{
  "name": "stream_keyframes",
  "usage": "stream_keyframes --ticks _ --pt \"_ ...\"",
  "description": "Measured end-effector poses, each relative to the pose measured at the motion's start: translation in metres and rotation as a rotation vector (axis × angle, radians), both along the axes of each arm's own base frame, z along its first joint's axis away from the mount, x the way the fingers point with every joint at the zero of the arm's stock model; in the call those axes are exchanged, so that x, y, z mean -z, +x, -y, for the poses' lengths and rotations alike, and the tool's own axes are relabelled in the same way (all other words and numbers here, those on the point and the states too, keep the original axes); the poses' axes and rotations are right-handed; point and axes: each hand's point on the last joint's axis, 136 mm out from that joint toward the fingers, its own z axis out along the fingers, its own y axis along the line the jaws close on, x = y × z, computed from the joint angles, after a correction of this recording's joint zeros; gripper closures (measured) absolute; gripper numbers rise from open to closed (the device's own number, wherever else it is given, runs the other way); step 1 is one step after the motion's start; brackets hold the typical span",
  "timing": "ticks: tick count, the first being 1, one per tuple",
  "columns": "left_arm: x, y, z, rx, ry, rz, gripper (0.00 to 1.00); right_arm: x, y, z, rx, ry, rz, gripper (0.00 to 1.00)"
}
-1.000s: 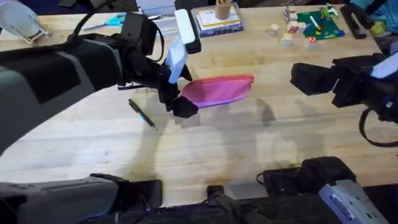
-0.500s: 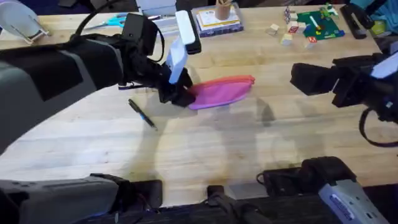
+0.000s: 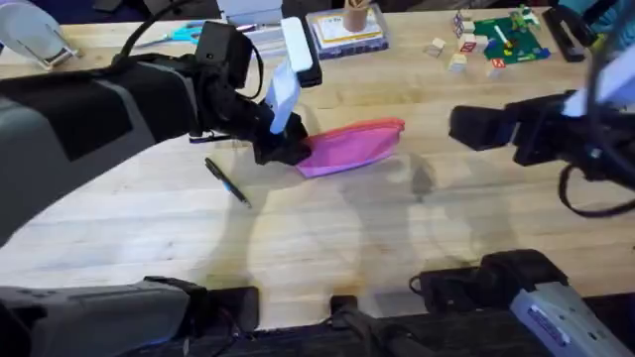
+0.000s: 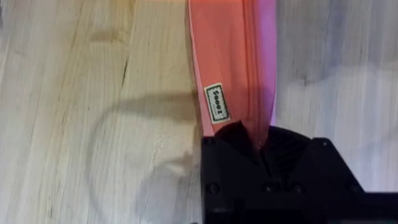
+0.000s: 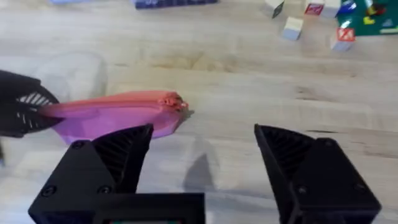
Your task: Unzip the bag, pick up the pens from the table one at a time and place them inside, then zip the bag closed.
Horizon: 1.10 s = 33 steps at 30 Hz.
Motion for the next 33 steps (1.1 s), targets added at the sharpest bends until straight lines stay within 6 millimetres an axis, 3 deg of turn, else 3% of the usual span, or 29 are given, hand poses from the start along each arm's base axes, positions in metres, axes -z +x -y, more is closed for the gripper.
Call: stream_keyframes --ticks 7,13,22,33 --pt "0.000 0.000 0.000 0.000 0.000 0.000 0.957 0.026 0.014 -0.016 -0.158 -0.046 -0.115 0.005" --pt "0.000 0.000 0.000 0.000 0.000 0.000 0.957 0.036 0.035 -0.020 -0.407 -0.276 -0.121 0.005" --pt "0.000 0.000 0.000 0.000 0.000 0.000 0.958 0.068 0.046 -0.022 -0.799 -0.611 -0.120 0.005" --pt "0.000 0.000 0.000 0.000 0.000 0.000 0.958 0.094 0.047 -0.047 -1.112 -0.622 -0.054 0.004"
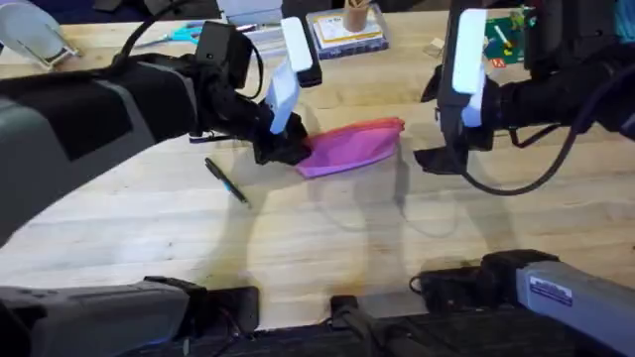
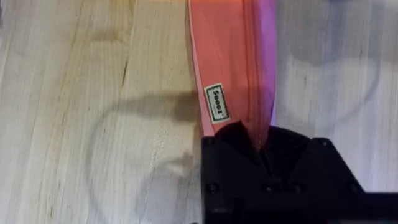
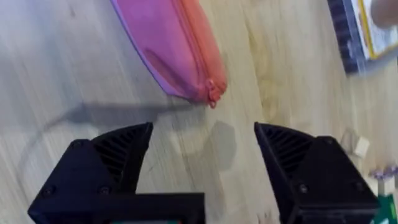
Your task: Unzip the bag, pick up the pens from the table one at a time and place them inside, then zip the bag closed.
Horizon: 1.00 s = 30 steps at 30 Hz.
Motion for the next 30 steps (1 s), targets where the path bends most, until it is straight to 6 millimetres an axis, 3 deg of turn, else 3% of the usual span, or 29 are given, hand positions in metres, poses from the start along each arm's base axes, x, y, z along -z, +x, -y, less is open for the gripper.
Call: stream_keyframes --ticks 7,13,18,30 --pt "0.000 0.000 0.000 0.000 0.000 0.000 0.957 0.009 0.004 -0.001 -0.084 0.074 -0.010 0.004" --pt "0.000 0.000 0.000 0.000 0.000 0.000 0.957 0.019 0.018 0.000 -0.109 0.122 0.002 0.004" --pt "0.000 0.000 0.000 0.000 0.000 0.000 0.957 0.029 0.014 -0.002 -0.119 0.142 -0.045 0.004" --pt "0.000 0.000 0.000 0.000 0.000 0.000 0.956 0.025 0.021 -0.003 -0.127 0.143 -0.009 0.004"
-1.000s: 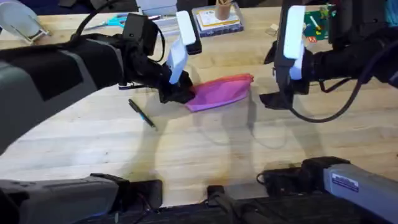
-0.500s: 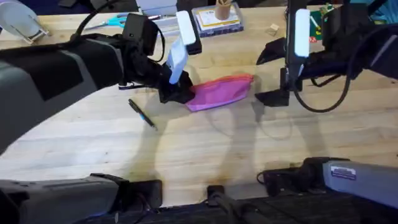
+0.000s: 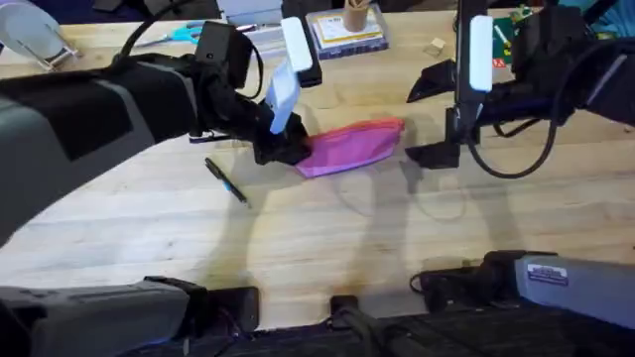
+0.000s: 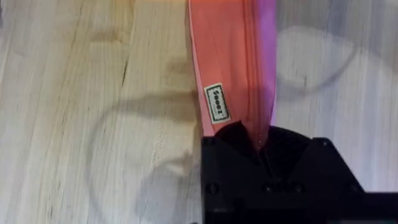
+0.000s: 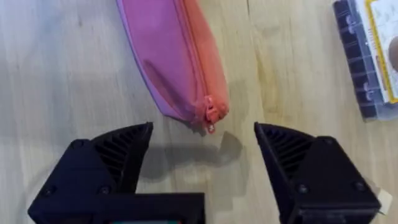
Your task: Unzip the bag, pick up the pens from the table one at a time and place them inside, then zip the bag closed.
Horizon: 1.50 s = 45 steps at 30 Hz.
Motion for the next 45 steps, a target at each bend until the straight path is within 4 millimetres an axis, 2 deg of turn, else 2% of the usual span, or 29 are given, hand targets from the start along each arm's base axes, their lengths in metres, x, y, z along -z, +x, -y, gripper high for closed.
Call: stream_keyframes --ticks 7,10,12,13,14,17,18,20,21,32,34,35,39,45 --pt "0.000 0.000 0.000 0.000 0.000 0.000 0.912 -0.005 0.014 0.000 -0.006 -0.002 0.067 0.004" --pt "0.000 0.000 0.000 0.000 0.000 0.000 0.905 0.006 0.016 -0.002 -0.016 0.006 0.037 0.019" --pt "0.000 0.000 0.000 0.000 -0.001 0.000 0.904 0.010 0.016 -0.003 -0.020 0.008 0.025 0.072" --pt "0.000 0.000 0.000 0.000 0.000 0.000 0.904 0.012 0.017 -0.003 -0.023 0.009 0.021 0.193" --pt "0.000 0.000 0.000 0.000 0.000 0.000 0.904 0.012 0.017 -0.004 -0.025 0.012 0.022 0.255" --pt "0.000 0.000 0.000 0.000 0.000 0.000 0.904 0.011 0.017 -0.006 -0.031 0.018 0.025 0.373" --pt "0.000 0.000 0.000 0.000 0.000 0.000 0.903 0.010 0.017 -0.007 -0.034 0.022 0.026 0.543" --pt "0.000 0.000 0.000 0.000 0.000 0.000 0.903 0.011 0.016 -0.007 -0.035 0.023 0.024 0.722" --pt "0.000 0.000 0.000 0.000 0.000 -0.001 0.902 0.011 0.014 -0.008 -0.037 0.026 0.015 0.954" --pt "0.000 -0.001 0.000 0.001 0.000 -0.004 0.899 0.009 0.011 -0.008 -0.033 0.027 0.007 0.967" --pt "0.000 -0.001 0.000 0.000 0.000 -0.003 0.899 0.002 0.011 -0.008 -0.033 0.017 0.032 0.967" --pt "0.000 -0.001 0.000 0.001 -0.003 -0.002 0.899 -0.012 0.010 -0.006 -0.028 -0.005 0.084 0.967" --pt "-0.001 -0.002 0.003 0.011 -0.012 -0.003 0.900 -0.030 0.009 -0.006 -0.027 -0.019 0.149 0.968" --pt "-0.003 -0.003 0.005 0.016 -0.022 -0.007 0.900 -0.039 0.007 -0.005 -0.024 -0.027 0.175 0.968"
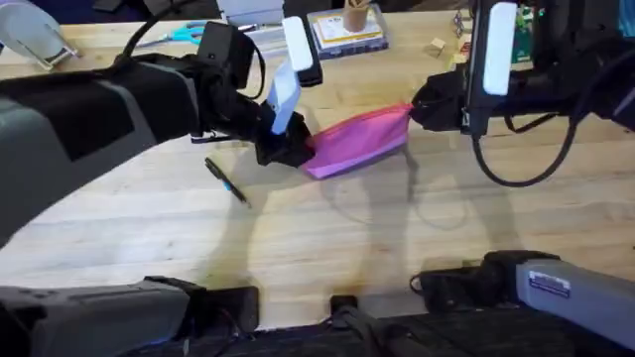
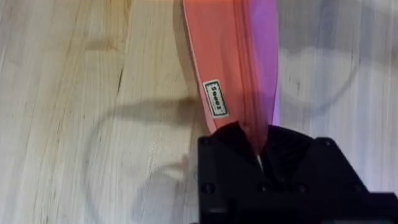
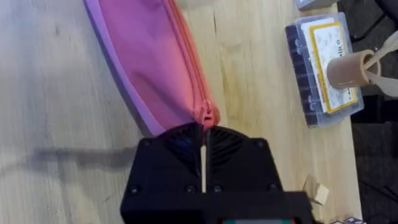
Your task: Unzip the bag, pick up the pens from the table one at a time and place them inside, then zip the bag closed.
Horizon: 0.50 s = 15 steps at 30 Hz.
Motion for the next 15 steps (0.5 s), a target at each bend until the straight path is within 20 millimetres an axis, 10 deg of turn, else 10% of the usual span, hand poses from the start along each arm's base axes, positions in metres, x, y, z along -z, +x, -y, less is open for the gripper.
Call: stream_keyframes --ticks 15 --pt "-0.004 -0.001 0.004 0.010 -0.026 0.000 0.900 -0.037 -0.009 -0.002 -0.003 -0.009 0.127 0.968"
